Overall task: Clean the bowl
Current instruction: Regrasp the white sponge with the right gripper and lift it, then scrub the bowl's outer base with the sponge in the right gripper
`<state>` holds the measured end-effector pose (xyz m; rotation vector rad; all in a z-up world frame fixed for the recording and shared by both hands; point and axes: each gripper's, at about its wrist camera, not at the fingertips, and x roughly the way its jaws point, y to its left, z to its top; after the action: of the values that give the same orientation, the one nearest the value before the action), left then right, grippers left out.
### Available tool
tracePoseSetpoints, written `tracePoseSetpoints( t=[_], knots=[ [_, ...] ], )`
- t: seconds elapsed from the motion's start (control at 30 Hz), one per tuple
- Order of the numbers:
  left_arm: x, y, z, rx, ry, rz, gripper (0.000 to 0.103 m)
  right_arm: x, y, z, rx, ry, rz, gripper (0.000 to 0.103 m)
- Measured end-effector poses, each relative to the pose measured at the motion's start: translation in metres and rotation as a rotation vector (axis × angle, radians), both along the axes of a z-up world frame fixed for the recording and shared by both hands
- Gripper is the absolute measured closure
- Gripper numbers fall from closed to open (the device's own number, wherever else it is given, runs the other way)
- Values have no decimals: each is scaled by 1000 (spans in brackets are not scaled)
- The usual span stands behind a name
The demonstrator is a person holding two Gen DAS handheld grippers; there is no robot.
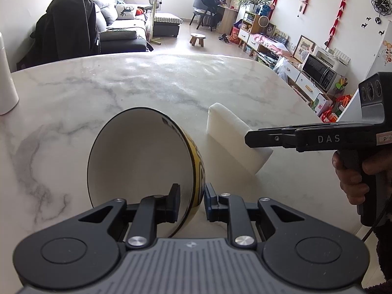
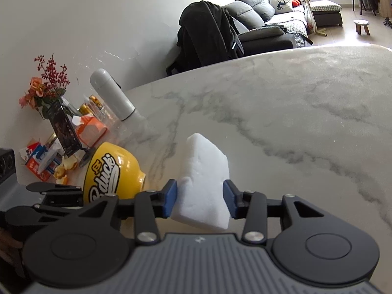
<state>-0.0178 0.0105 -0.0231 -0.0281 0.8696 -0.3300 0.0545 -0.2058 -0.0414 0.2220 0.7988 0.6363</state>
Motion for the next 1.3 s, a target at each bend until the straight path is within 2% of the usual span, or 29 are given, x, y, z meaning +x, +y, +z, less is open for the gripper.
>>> tracePoseSetpoints(
  t=[0.13, 0.2, 0.33, 0.5, 0.57, 0.63, 0.67, 0.73, 0.77, 0.9, 0.97, 1.1, 1.3],
  knots=[
    [1, 0, -1, 3, 1, 2, 82, -4, 8, 5, -66, -58, 3, 59],
    [1, -1, -1, 4, 1, 3, 82, -7, 16, 9, -141, -110, 5, 60],
    [1, -1, -1, 4, 1, 4, 82, -10, 27, 13, -223, -159, 30, 61],
    [1, 0, -2, 3, 2, 4, 82, -4, 25, 16, -190, -137, 5, 61],
    [2, 0, -3, 2, 3, 4, 82, -5, 29, 18, -199, -152, 12, 55],
    [2, 0, -3, 3, 4, 5, 82, -3, 37, 14, -227, -151, 24, 54],
    [2, 0, -3, 3, 4, 4, 82, -1, 40, 11, -244, -149, 21, 59],
    [2, 0, -3, 2, 5, 4, 82, 4, 44, 3, -284, -142, 0, 61],
    [2, 0, -2, 2, 5, 4, 82, 6, 44, 0, -290, -138, -9, 65],
    [2, -1, -3, 5, 7, 4, 82, 11, 42, -7, -271, -127, -15, 69],
    [1, -1, -4, 7, 9, 4, 82, 11, 44, -8, -272, -137, -1, 82],
    [1, -2, -5, 11, 11, 5, 82, 4, 53, 3, -268, -200, 109, 83],
    [-1, -4, -6, 20, 11, 3, 83, -21, 73, 44, -244, -315, 335, 83]
  ],
)
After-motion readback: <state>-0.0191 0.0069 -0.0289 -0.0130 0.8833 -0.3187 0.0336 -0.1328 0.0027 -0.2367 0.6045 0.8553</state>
